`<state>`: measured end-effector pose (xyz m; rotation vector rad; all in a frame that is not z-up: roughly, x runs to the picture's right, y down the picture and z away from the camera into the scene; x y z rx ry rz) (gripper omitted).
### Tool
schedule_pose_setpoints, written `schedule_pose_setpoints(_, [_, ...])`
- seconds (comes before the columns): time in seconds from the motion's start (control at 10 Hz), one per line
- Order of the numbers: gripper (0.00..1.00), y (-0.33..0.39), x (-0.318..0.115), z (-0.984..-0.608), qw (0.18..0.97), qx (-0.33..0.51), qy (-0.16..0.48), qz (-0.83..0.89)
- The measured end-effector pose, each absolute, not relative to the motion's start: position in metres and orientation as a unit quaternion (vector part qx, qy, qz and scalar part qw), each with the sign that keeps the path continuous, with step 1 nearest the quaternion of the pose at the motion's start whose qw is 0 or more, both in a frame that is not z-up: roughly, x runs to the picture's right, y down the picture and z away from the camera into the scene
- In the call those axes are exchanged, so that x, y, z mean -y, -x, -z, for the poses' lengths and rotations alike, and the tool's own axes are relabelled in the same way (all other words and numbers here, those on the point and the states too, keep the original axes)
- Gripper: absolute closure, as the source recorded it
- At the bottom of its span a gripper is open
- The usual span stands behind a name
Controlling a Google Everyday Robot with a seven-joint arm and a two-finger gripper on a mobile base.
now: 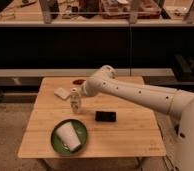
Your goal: Knock the bottle over
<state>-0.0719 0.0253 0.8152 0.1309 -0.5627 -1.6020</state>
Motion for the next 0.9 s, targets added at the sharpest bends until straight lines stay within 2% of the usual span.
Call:
schedule_pose_setpoints(0.6, [0.7, 0.08, -0.031, -0.828, 0.65, 0.261, -0.074, 0.71])
schedule_pose_setpoints(0.9, [0.7, 0.081, -0.03, -0.82, 0.65, 0.25, -0.066, 0.715])
